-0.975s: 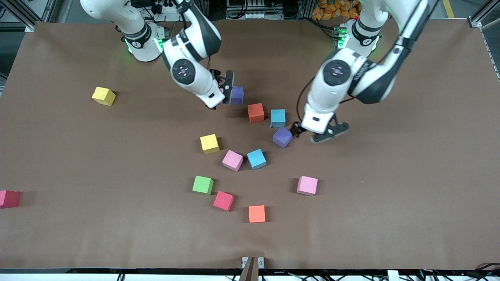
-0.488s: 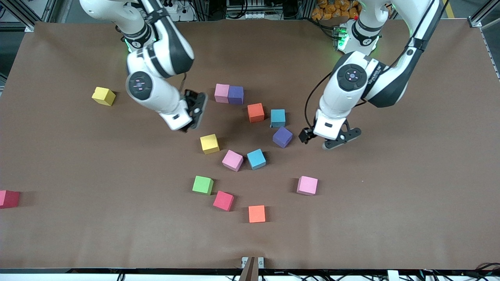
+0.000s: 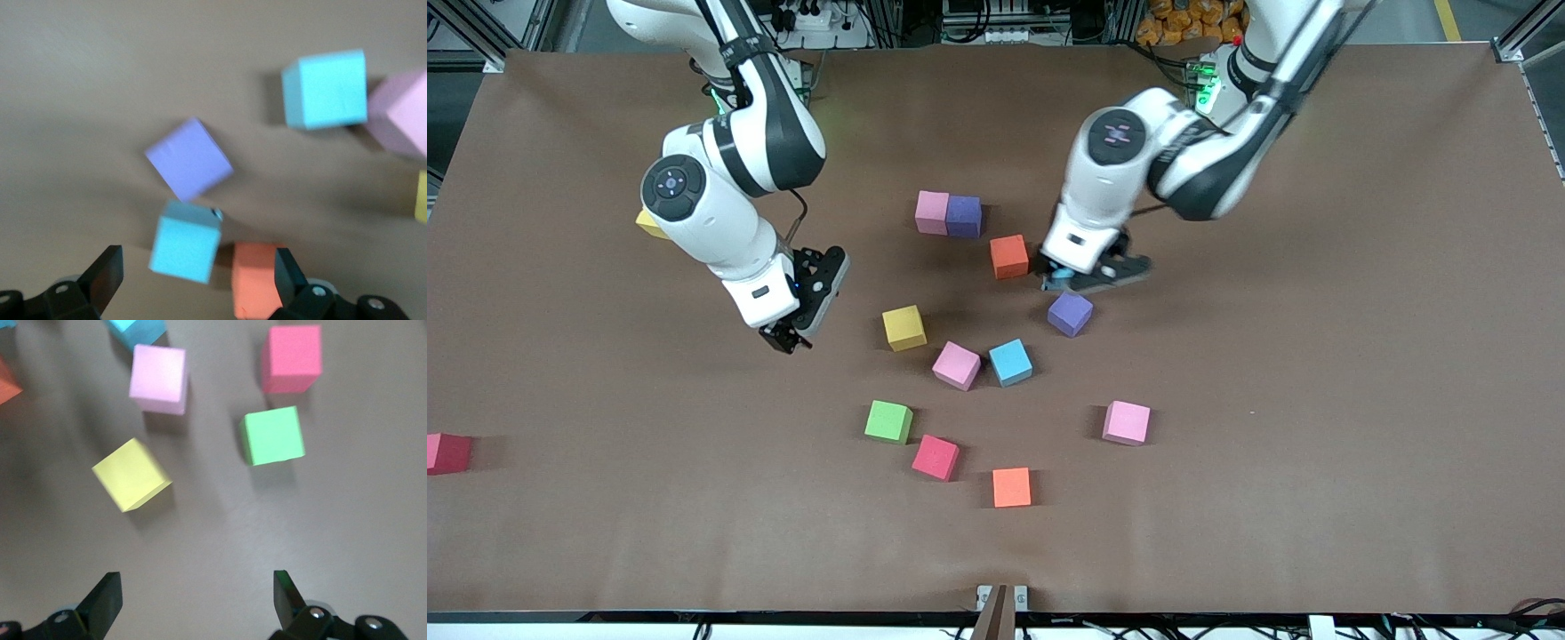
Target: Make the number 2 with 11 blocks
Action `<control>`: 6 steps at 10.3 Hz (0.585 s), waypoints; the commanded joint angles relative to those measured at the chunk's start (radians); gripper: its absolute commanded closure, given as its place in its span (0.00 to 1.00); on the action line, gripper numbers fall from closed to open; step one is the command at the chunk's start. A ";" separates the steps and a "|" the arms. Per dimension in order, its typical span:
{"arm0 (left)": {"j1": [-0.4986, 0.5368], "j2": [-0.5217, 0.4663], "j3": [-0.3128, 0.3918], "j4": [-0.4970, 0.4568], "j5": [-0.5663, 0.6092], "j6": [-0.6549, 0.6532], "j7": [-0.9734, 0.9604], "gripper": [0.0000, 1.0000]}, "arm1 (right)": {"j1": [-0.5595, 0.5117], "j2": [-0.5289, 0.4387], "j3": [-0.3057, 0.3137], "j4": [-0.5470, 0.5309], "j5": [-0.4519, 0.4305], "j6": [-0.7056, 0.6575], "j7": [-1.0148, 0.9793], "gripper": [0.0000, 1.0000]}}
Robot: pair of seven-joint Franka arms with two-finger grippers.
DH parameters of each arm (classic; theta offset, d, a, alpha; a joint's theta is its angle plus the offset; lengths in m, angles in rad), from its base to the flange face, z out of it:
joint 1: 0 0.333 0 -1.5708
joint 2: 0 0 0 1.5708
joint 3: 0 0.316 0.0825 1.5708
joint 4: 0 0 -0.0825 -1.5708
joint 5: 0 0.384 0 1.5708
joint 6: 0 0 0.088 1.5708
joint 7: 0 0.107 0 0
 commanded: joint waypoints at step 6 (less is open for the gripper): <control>-0.165 0.283 0.019 0.214 0.157 -0.079 -0.325 0.00 | 0.000 0.035 0.010 0.042 -0.020 -0.060 0.737 0.00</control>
